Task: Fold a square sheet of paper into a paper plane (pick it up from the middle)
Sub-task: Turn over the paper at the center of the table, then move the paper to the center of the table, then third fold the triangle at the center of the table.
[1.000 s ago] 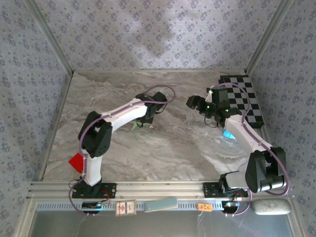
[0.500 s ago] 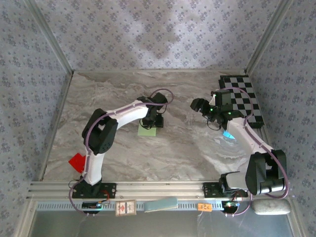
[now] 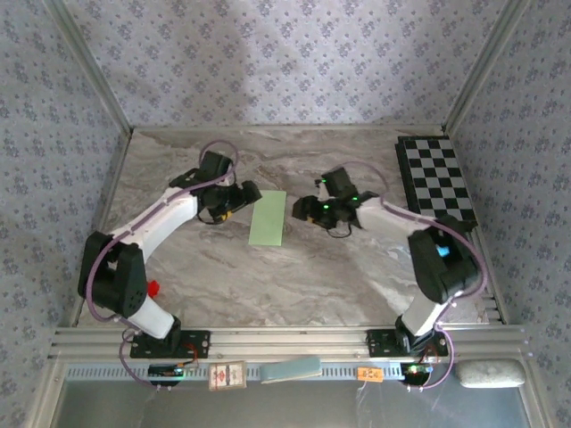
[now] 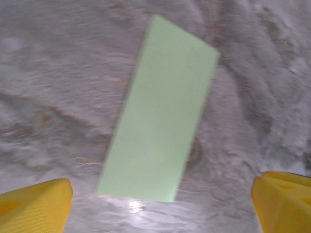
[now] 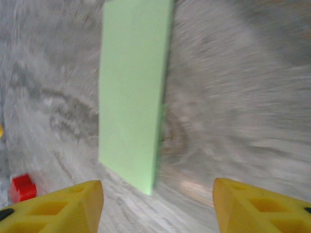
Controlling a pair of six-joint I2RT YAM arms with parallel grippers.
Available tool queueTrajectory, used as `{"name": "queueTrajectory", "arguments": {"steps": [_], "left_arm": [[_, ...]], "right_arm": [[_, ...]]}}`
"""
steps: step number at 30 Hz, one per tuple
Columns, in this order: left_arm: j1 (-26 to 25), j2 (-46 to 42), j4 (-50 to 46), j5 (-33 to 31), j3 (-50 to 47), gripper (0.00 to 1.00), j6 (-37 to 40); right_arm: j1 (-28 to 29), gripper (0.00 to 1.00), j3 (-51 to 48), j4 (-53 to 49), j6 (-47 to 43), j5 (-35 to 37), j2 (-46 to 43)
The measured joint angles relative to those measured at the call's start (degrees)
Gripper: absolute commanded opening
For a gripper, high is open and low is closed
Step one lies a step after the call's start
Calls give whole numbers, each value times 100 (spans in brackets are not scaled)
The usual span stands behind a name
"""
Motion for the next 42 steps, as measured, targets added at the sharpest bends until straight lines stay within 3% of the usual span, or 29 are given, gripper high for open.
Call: {"name": "queueTrajectory", "arguments": {"steps": [7, 16, 28, 36, 42], "left_arm": [[407, -315, 94, -13, -879, 97, -216], [483, -468, 433, 94, -1165, 100, -339], [492, -339, 997, 802, -1298, 100, -332], [264, -127, 1633, 1294, -1620, 97, -715], [-122, 164, 2006, 1429, -1655, 85, -1008]], "right_arm": [[710, 54, 1231, 7, 28, -264, 1290], [699, 52, 1794, -599, -210, -212, 2074], [483, 49, 1270, -1191, -2050, -267, 1582], [260, 46, 931, -850, -1499, -354, 988], [190, 40, 931, -713, -1224, -256, 1012]]}}
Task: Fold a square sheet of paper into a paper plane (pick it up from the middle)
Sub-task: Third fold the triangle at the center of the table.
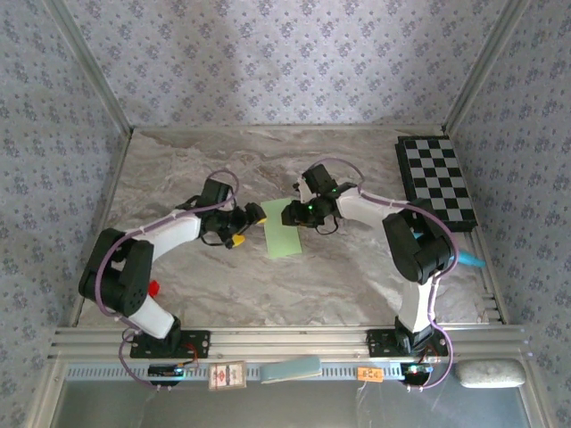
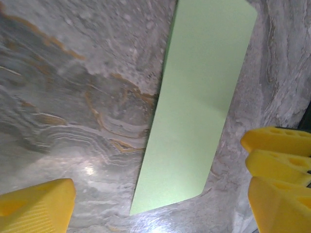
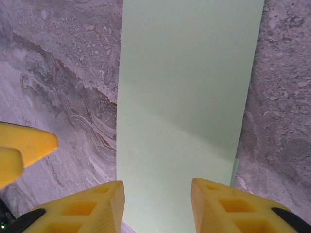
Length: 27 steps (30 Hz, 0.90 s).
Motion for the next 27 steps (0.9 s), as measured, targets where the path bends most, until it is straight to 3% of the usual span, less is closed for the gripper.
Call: {"name": "queueTrajectory", "arguments": {"steps": [13, 20, 27], "left_arm": [[-293, 699, 522, 310, 17, 47, -313], [-306, 894, 476, 404, 236, 37, -186], [-330, 1023, 457, 407, 352, 37, -90]], "right_arm": [[-39, 32, -50, -9, 164, 4, 461], [-105, 30, -179, 157, 236, -79, 461], [-125, 30, -192, 181, 249, -114, 461]]}}
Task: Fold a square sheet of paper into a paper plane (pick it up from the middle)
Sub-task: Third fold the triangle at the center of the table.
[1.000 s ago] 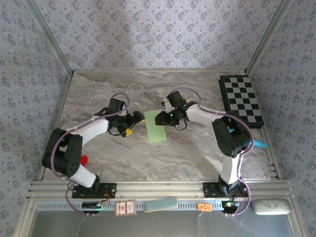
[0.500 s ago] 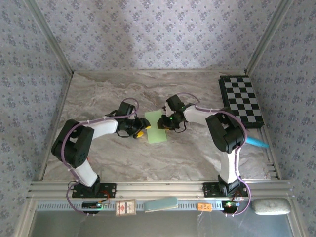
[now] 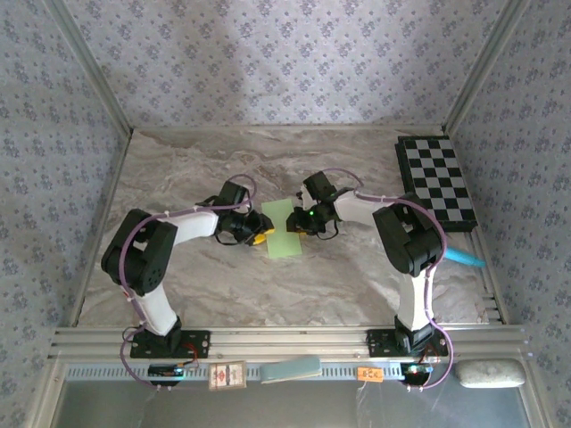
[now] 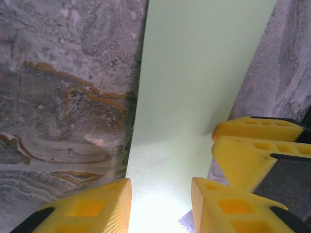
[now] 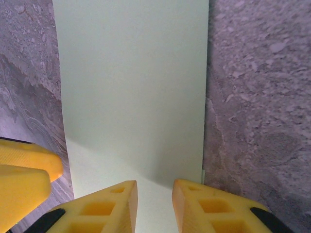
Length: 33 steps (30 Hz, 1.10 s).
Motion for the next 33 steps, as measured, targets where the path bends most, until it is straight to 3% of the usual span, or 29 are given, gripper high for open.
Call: {"name": "queueTrajectory", "arguments": {"steps": [16, 33], "left_arm": [[0, 181, -63, 101, 81, 34, 96], [-2, 87, 782, 621, -391, 27, -356]], "right_arm": [[-4, 29, -4, 13, 4, -24, 0], [-22, 29, -9, 17, 44, -44, 0]]}}
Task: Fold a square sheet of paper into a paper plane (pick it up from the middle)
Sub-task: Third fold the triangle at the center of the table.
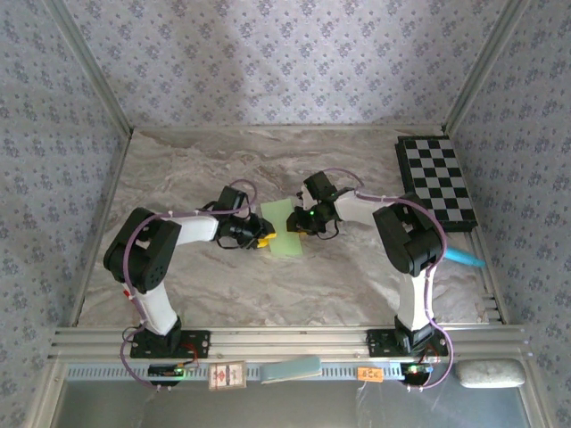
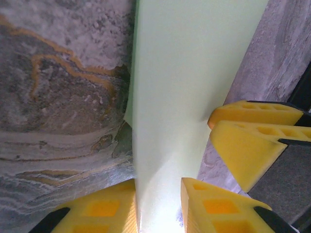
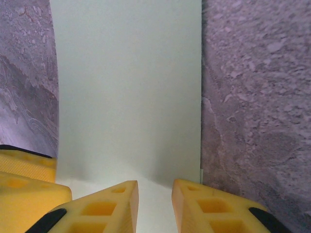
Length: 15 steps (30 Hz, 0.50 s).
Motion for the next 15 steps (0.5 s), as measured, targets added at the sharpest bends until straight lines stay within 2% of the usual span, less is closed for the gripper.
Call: {"name": "queueTrajectory", "arguments": {"steps": [8, 11, 15], "left_arm": [[2, 0, 9, -2, -4, 23, -22], [2, 0, 13, 2, -4, 19, -46], [2, 0, 13, 17, -2, 7, -131]], "right_arm": [[-15, 29, -9, 17, 20, -37, 0], [-20, 30, -24, 42, 22, -61, 0], [-42, 33, -72, 131, 20, -133, -17]]}}
